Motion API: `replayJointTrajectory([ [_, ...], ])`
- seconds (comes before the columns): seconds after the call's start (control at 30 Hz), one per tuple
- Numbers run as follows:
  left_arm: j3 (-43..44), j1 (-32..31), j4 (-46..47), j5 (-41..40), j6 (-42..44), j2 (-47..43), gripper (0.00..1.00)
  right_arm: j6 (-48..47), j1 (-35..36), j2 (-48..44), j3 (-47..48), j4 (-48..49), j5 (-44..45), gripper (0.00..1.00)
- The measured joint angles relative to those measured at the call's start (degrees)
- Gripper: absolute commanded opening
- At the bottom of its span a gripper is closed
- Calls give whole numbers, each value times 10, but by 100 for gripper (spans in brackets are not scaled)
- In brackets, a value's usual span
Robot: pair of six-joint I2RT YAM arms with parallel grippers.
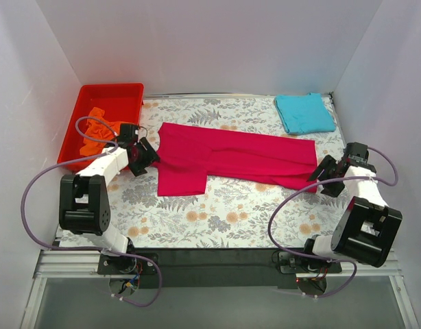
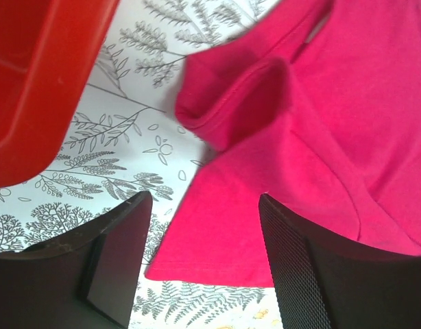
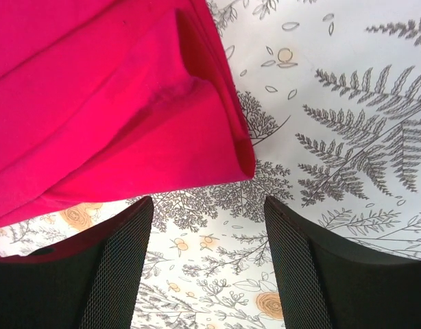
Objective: Fold and stack the t-shirts
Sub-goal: Fold the tshirt
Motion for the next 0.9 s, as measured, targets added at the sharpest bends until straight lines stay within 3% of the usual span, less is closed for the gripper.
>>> replayJointTrajectory([
  [0.5, 1, -5, 78, 3, -24, 70, 55, 53, -39, -10, -96, 97, -60, 58],
  [0.73, 1, -5, 99, 3, -25, 83, 47, 63, -45, 11, -106, 136, -66, 41],
  [0.8, 1, -6, 106, 3, -25, 88, 38, 64, -47, 18, -106, 141, -66, 32],
  [0.83, 1, -5, 107, 2, -25, 90, 33, 65, -47, 20, -106, 144, -66, 20],
  [0.9, 1, -4, 107, 0, -26, 97, 19, 63, -50, 22, -106, 147, -63, 10],
])
